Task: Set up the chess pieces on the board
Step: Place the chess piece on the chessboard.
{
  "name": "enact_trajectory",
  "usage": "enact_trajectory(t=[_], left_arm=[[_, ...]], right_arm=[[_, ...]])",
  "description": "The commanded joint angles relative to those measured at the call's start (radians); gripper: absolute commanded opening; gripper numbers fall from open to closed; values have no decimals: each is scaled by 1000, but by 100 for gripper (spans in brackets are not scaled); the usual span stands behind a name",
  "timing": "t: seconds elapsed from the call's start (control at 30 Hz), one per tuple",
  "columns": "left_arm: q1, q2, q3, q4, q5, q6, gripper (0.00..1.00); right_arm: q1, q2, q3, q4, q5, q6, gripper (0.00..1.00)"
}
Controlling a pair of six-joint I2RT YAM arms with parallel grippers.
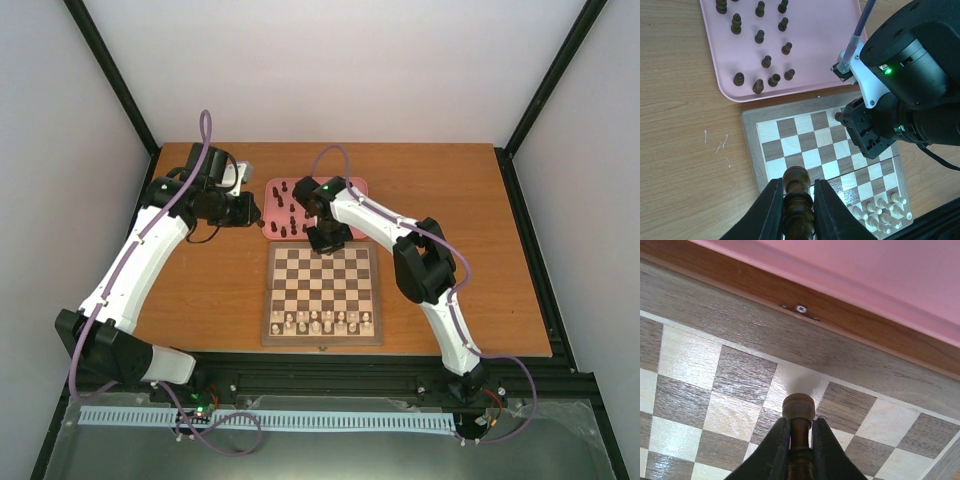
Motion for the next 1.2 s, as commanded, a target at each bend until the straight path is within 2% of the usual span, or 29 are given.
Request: enact_trajectory(t=[0.0,1.17], left_arm=[[-5,2,24,-8,12,6,1],[-5,3,13,-9,9,17,1]], right_arm=[[-7,13,35,-12,23,-8,8],[-7,72,91,-45,5,-21,15]])
